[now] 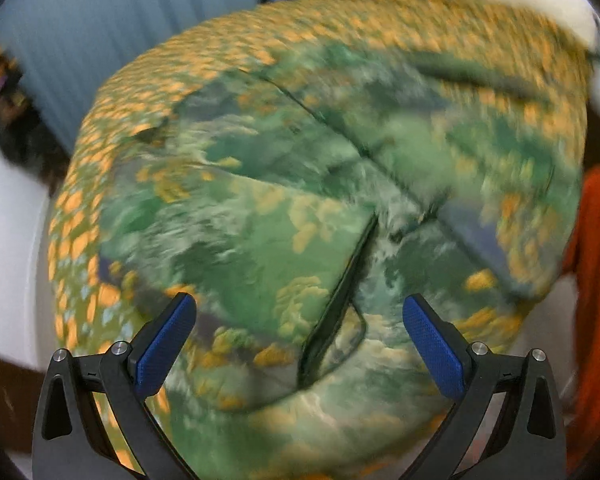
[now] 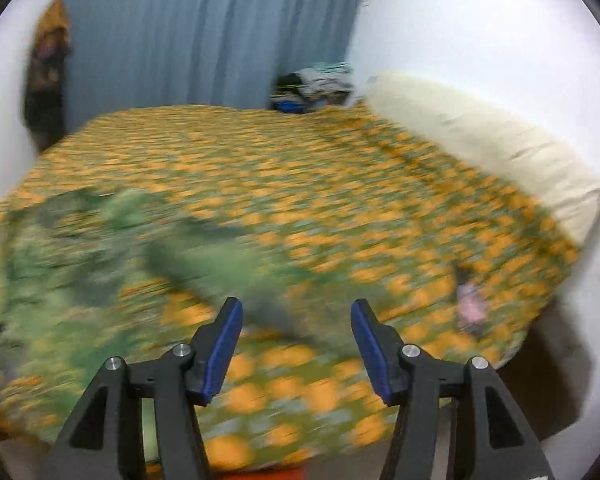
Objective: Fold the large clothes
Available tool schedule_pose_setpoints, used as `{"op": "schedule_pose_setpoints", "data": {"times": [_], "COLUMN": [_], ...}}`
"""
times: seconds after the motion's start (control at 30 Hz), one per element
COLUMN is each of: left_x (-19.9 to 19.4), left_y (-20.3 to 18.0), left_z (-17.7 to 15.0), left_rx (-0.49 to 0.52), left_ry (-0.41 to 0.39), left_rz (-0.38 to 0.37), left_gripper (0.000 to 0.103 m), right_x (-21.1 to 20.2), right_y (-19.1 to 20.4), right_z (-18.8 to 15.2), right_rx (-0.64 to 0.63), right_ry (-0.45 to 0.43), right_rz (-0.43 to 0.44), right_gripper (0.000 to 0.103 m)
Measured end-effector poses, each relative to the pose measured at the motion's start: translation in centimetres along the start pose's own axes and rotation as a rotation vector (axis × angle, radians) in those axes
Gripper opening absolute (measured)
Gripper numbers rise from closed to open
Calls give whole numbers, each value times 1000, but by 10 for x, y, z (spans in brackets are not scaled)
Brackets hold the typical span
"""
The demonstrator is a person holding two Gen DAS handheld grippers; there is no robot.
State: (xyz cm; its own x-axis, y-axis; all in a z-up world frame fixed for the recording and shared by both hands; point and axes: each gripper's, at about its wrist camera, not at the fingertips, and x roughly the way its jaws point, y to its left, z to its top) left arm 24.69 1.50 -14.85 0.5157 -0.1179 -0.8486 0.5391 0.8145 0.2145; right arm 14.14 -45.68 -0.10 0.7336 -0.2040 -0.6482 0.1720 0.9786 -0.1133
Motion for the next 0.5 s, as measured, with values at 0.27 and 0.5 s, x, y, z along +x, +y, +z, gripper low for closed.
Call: {"op": "schedule_pose_setpoints", "data": {"times": [0.27,0.5], "left_x": [48,-58], "left_y": [28,133], "left_z": [-4,-12], "left_rx": [-64,-387], "left_ry": [89,-152], "left_rz": [-91,-66], "left_gripper": [21,10], "right_x": [-23,-48], "right_y": [108,154], "right_z": [-71,-77], "right_rx": [55,-49], "right_ry": [26,-14], "right_rz": [343,398], "right_gripper": [58,58]}}
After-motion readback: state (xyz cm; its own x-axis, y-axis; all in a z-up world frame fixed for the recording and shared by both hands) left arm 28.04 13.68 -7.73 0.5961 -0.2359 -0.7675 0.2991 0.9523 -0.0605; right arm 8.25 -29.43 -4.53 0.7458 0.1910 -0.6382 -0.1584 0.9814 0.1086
